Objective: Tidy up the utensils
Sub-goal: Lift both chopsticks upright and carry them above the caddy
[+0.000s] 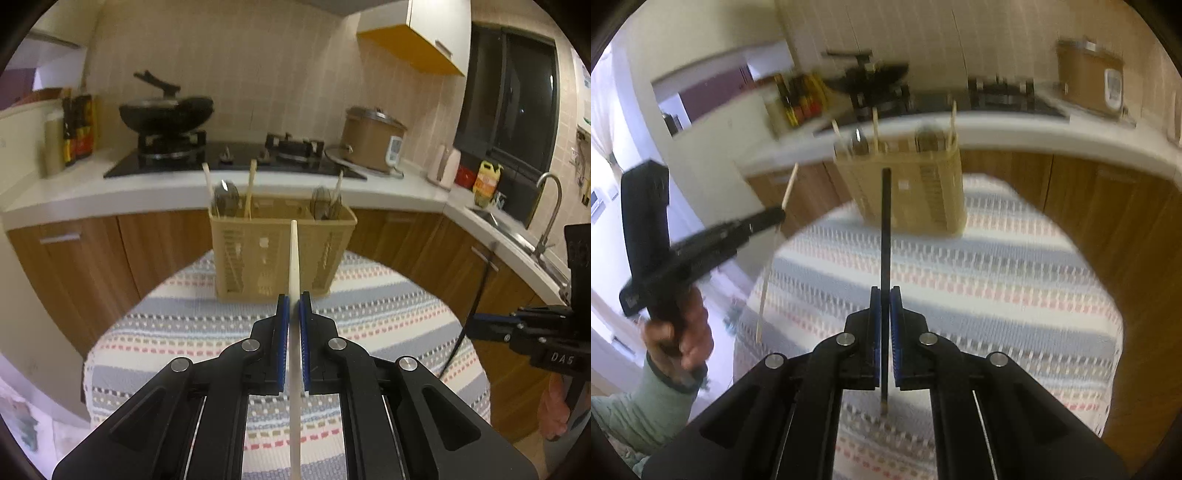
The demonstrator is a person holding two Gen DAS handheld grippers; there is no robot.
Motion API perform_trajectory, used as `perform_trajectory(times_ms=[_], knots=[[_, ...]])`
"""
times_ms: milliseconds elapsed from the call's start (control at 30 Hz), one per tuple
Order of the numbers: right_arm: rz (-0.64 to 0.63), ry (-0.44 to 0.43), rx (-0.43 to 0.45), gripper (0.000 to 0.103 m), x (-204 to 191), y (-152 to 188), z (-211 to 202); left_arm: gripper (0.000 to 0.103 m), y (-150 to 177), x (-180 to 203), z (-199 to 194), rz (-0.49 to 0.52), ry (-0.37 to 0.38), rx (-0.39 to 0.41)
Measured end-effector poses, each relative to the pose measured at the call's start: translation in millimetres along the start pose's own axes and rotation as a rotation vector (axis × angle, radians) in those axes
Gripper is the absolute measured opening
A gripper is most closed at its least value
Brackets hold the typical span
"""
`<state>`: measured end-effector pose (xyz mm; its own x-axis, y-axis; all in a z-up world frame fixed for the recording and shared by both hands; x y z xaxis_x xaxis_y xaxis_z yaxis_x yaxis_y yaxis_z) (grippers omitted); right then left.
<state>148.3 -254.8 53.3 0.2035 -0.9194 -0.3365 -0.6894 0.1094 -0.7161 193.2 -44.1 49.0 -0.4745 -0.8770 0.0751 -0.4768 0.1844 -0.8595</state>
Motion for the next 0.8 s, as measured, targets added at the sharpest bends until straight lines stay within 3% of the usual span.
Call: perform_trajectory(times_ms=[333,800], knots=[[-0.081,0.044,0.151,0.003,-34,-74,-7,0.004,-49,-18,-19,-0.015,-0.04,0.147],[-0.101,0.078,0.147,0.003,-39,-118,3,0.004,-100,-47,-8,-0.047,-0.021,0.312]])
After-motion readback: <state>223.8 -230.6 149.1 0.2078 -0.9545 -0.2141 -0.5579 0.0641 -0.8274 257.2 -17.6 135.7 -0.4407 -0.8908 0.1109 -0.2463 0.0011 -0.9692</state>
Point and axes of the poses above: each gripper's, at about its wrist camera, not at the fingertips, and z roughly the way its jaws point, x to its right, y to its underside, the point moved 2 cm from there along z, roughly the way its jaws point, and after that the axes turned 7 degrees about z, right-handed, at the moved point
